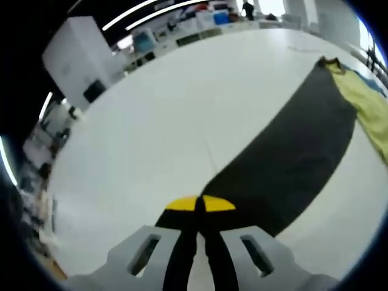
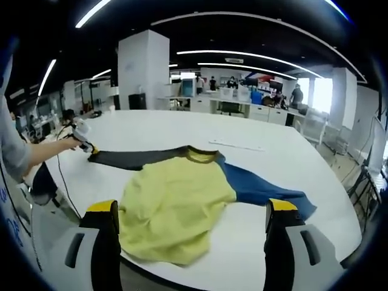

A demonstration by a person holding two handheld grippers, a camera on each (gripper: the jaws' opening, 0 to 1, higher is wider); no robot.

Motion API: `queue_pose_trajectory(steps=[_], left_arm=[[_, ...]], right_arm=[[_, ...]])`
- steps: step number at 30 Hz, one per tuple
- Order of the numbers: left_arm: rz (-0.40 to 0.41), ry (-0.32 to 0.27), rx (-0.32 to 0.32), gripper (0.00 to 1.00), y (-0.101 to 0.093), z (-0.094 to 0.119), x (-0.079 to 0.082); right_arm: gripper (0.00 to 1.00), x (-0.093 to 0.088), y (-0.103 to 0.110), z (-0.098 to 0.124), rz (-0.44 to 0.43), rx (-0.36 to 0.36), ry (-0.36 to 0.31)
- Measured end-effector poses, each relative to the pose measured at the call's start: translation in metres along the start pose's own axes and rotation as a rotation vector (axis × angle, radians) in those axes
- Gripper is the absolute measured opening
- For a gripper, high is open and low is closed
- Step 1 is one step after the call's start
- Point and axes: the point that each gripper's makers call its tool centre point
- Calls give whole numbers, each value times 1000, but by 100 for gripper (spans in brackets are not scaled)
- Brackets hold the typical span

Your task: Fold the garment on the visible template until the final outline fits inside the template.

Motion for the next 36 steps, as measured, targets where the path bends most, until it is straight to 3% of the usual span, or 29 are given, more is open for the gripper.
queue_pose_trajectory(steps=[21, 31, 36], left_arm=[[50, 31, 10, 0, 16, -2, -14], [-35, 33, 32, 0, 13, -1, -12], [-32, 18, 65, 17, 19, 6, -14]], right_arm=[[100, -4, 4, -10, -17, 2, 10], [100, -3, 8, -12, -15, 17, 6], [100, -3, 7, -10, -20, 17, -4]])
Point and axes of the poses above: the point that each gripper's makers call its tool centre point, and the gripper's own axes: z roughly backward along the fingers, y roughly to its left, x roughly out of its top, and after that the axes turned 9 degrees about -z, right-handed
